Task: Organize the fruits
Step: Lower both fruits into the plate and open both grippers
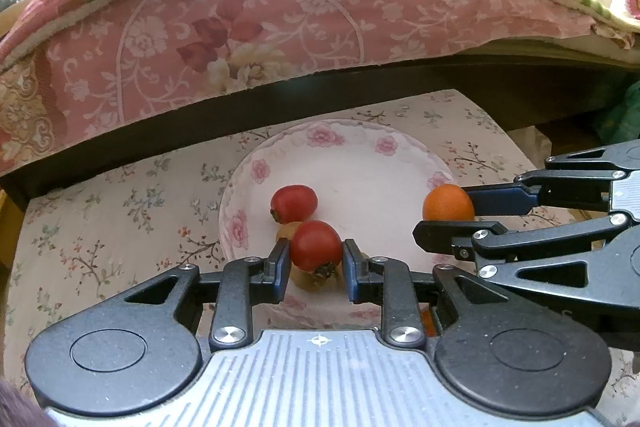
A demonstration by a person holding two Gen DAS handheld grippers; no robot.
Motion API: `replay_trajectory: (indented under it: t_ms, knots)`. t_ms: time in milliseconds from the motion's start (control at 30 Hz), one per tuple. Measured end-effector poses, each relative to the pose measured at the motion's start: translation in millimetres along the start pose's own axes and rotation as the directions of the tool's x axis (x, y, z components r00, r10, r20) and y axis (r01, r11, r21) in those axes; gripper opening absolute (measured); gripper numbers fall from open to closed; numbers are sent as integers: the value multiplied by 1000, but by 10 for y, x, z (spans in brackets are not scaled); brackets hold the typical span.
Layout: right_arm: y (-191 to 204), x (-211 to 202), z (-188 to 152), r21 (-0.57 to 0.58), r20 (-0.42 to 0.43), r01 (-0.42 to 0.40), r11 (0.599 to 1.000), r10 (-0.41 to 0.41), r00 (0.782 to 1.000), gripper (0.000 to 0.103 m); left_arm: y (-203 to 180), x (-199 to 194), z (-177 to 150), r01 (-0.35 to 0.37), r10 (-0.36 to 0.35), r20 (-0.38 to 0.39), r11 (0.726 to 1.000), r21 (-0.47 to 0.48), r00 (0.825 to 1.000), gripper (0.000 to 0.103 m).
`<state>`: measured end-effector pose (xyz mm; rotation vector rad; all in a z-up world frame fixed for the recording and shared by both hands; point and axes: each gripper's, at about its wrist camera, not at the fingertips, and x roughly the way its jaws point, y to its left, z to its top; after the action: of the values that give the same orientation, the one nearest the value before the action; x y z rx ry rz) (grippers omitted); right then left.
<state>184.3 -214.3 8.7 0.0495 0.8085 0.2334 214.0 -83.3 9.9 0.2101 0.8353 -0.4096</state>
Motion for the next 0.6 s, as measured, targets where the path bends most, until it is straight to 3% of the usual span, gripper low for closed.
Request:
replay_trajectory:
  t_ms: [367,600]
  knots:
    - [-20,79,15,-7,5,1,1000,-1,1000,35,34,72,25,-3,3,-4,1000,-12,1000,35]
    - [-42,58,29,7,9,6,1000,-6,1000,35,45,41,36,-8,9,10,1000,-14,1000,43]
